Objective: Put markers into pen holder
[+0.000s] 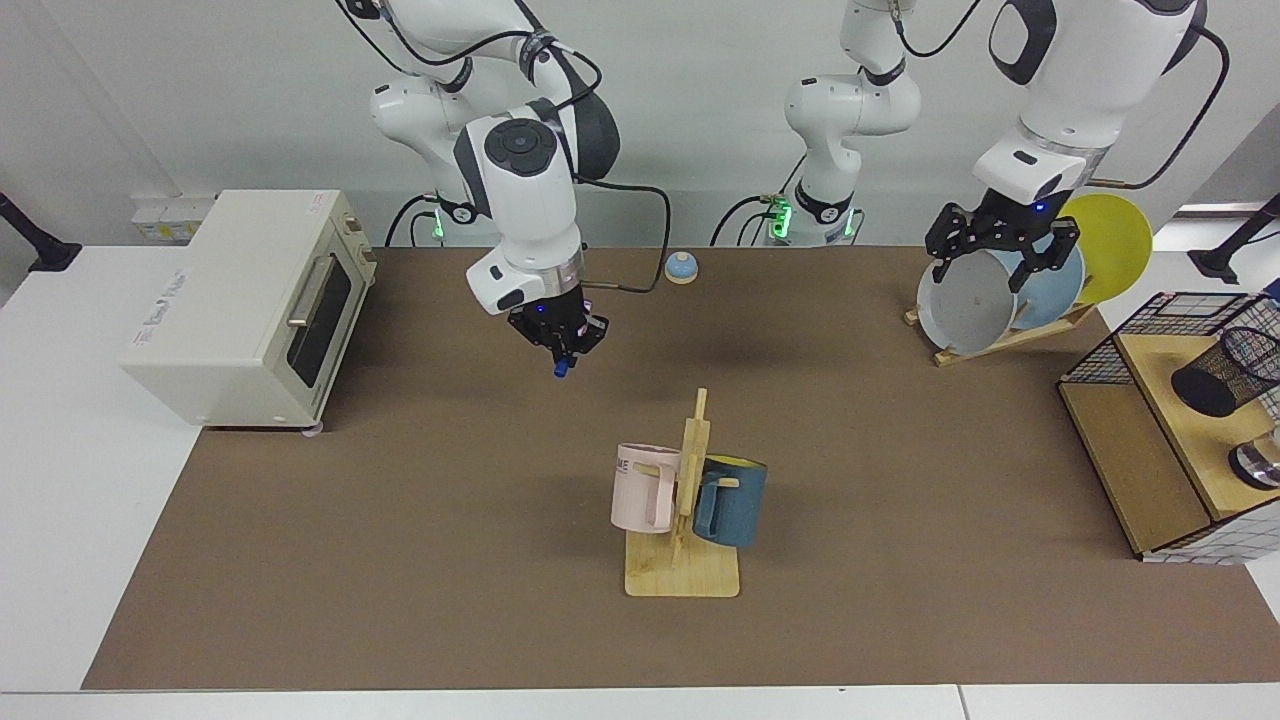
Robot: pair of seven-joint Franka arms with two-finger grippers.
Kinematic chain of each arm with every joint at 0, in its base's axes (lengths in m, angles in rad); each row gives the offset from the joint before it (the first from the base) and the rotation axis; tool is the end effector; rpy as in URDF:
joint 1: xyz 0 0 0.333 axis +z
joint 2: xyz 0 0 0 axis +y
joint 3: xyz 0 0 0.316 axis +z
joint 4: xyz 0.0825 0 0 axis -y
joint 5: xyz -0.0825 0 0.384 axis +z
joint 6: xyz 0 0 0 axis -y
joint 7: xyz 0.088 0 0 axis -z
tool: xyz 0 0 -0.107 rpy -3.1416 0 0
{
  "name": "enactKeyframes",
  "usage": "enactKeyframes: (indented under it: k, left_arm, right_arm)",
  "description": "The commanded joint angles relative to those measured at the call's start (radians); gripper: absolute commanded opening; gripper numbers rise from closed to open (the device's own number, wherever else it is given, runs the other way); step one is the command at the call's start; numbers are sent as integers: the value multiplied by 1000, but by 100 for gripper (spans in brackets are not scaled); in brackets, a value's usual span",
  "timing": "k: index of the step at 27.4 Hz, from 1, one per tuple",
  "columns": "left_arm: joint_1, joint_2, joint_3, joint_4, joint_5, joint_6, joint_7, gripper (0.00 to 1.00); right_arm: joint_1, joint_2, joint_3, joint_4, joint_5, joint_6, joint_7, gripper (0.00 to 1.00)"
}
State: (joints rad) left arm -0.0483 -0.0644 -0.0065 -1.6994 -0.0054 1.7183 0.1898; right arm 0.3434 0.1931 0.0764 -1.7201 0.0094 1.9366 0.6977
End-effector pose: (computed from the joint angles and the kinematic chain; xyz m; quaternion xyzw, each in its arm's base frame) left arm 0.5462 -0.0306 0.6120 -0.9917 0.1216 -0.0417 0.0003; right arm 0.5684 0.2512 0.4715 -0.9899 0.1409 -0.0039 0.0163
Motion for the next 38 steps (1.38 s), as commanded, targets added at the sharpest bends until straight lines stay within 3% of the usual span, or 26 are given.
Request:
enactKeyframes:
  k: [1, 5, 12, 17, 29, 38]
  left_arm:
    - [-13, -6, -6, 3, 4, 14, 87, 100]
    - [-12, -8, -23, 4, -17, 6, 243, 100]
    - [-12, -15, -27, 4, -128, 6, 358, 100]
    - [-12, -20, -32, 1, -223, -5, 491, 100]
    - [-22, -29, -118, -9, -320, 21, 642, 100]
    - [-122, -74, -139, -92, -360, 104, 654, 100]
  right_arm:
    - [2, 11, -1, 82, 15, -67, 106, 0]
    - [17, 16, 5, 131, 32, -100, 201, 0]
    - [34, 16, 6, 163, 107, -100, 344, 0]
    - [38, 19, 11, 169, 213, -73, 425, 0]
    - [109, 20, 11, 171, 245, -28, 684, 0]
    - [98, 31, 11, 172, 323, -2, 787, 0]
